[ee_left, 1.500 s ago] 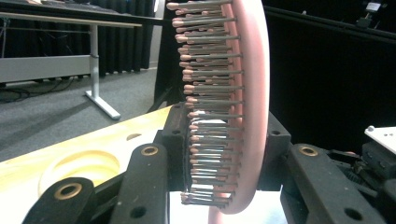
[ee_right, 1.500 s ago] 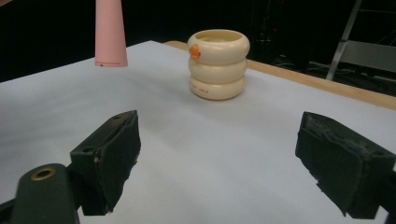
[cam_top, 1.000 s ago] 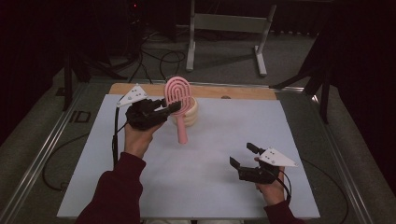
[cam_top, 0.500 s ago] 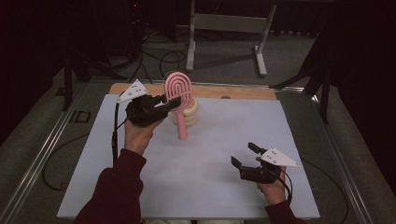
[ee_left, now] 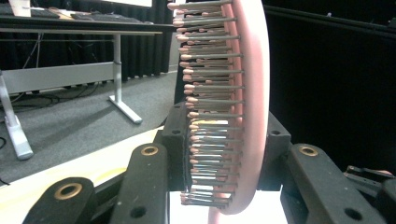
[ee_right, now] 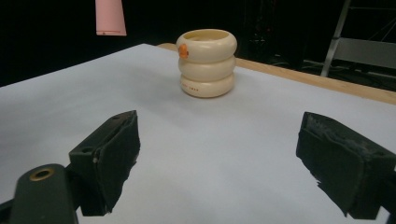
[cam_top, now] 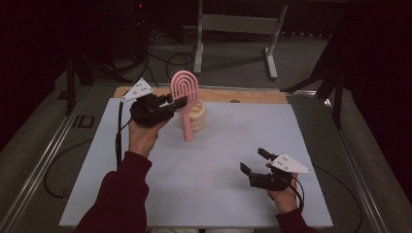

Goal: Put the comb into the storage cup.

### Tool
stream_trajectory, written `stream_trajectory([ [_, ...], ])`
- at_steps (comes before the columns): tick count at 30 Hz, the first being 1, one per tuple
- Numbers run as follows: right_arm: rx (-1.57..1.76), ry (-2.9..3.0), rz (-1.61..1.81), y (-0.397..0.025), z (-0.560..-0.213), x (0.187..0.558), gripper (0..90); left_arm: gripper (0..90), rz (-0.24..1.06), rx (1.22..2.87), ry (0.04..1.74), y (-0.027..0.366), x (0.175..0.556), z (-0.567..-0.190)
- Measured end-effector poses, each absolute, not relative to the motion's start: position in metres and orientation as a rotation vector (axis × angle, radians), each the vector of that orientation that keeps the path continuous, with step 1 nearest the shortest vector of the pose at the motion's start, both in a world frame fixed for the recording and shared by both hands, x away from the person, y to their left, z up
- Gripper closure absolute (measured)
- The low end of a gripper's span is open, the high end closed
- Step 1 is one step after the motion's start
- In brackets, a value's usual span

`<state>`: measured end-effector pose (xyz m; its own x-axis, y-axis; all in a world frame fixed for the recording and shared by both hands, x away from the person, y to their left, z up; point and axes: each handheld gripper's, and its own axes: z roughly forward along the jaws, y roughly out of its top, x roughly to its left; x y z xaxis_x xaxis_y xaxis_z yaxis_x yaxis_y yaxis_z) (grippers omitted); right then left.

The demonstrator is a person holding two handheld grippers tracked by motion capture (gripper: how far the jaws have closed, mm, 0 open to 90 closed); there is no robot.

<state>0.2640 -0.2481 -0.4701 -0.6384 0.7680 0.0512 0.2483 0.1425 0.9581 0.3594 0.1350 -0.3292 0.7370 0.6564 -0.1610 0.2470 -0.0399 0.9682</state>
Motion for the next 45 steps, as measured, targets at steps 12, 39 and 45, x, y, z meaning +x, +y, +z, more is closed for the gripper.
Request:
stream_trajectory([
  [12,0.978,1.972,1.521,-0.249,-0.47,0.264,13.7,64.5,0.401,1.634,0.744,0.13,0.364,-0.325],
  [39,0.987,1.964,1.542,-0.251,-0.467,0.264,13.8,64.5,0.424,1.659,0.746,0.117,0.377,-0.318],
  [45,0.994,1.959,1.559,-0.253,-0.467,0.264,13.8,64.5,0.434,1.661,0.747,0.113,0.381,-0.317],
])
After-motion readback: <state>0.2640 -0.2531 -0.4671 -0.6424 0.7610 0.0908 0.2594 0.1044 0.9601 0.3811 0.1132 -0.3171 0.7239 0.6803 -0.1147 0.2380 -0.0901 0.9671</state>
